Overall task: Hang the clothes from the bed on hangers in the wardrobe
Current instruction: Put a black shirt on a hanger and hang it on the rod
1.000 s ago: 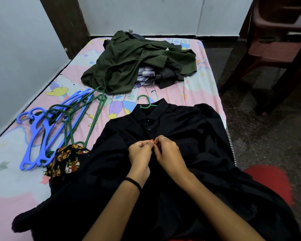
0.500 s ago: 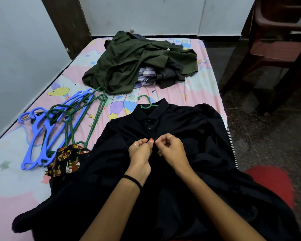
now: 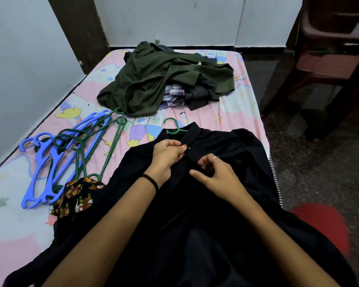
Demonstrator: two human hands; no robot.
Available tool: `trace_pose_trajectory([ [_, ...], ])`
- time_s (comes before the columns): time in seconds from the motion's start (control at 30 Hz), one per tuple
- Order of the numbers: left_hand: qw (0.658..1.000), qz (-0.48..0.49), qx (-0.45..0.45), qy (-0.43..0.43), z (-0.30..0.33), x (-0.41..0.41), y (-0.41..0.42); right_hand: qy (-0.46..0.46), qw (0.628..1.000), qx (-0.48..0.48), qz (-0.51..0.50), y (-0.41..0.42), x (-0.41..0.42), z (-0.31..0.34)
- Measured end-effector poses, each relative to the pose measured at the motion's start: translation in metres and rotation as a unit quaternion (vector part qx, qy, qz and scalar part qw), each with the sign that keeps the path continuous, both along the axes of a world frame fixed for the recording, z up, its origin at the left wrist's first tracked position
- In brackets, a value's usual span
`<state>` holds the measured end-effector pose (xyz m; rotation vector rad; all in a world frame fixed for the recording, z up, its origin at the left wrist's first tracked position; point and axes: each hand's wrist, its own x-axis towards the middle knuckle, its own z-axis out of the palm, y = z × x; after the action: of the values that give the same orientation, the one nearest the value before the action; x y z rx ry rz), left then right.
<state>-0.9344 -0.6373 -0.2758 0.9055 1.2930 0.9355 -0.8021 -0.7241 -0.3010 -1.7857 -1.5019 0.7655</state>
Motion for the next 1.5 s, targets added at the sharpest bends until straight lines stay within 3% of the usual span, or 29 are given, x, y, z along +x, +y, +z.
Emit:
trace_pose_trajectory([
  [0.1,0.999,-0.021,0.018,0.044,0.008,0.005,0.020,-0.104,0.994,0.019,0.010,-0.009,0.008,-0.004],
  [0.27,0.994,-0.070,0.007,0.084,0.011,0.005,0.041,-0.108,0.991,0.064,-0.053,-0.003,0.024,-0.002],
  [0.43,0.980,-0.151,0.001,0.131,0.000,-0.011,0.034,-0.096,0.995,-0.008,-0.030,-0.004,0.028,-0.006],
  [0.53,0.954,-0.219,0.048,0.196,-0.004,-0.032,0.019,-0.127,0.991,-0.044,-0.011,-0.022,0.031,-0.011],
  [0.6,0.919,-0.261,0.116,0.271,-0.005,-0.053,0.004,-0.159,0.985,-0.061,-0.012,-0.038,0.038,-0.012],
  [0.73,0.801,-0.346,0.237,0.427,-0.008,-0.109,-0.039,-0.221,0.972,-0.082,0.022,-0.079,0.054,-0.017],
  [0.87,0.608,-0.389,0.320,0.613,-0.008,-0.156,-0.073,-0.373,0.924,-0.041,0.077,-0.110,0.067,-0.021],
  [0.93,0.551,-0.380,0.372,0.643,-0.010,-0.169,-0.086,-0.419,0.903,-0.014,0.090,-0.117,0.074,-0.022],
  [1.0,0.535,-0.367,0.394,0.651,-0.010,-0.176,-0.095,-0.438,0.893,0.003,0.101,-0.122,0.078,-0.021],
  [1.27,0.558,-0.332,0.454,0.610,0.002,-0.179,-0.115,-0.460,0.873,0.046,0.156,-0.149,0.078,-0.018],
  [1.37,0.530,-0.357,0.449,0.625,0.011,-0.180,-0.118,-0.485,0.864,0.031,0.134,-0.151,0.080,-0.025],
  [1.5,0.462,-0.388,0.413,0.683,0.028,-0.191,-0.118,-0.499,0.861,0.016,0.102,-0.150,0.079,-0.025],
])
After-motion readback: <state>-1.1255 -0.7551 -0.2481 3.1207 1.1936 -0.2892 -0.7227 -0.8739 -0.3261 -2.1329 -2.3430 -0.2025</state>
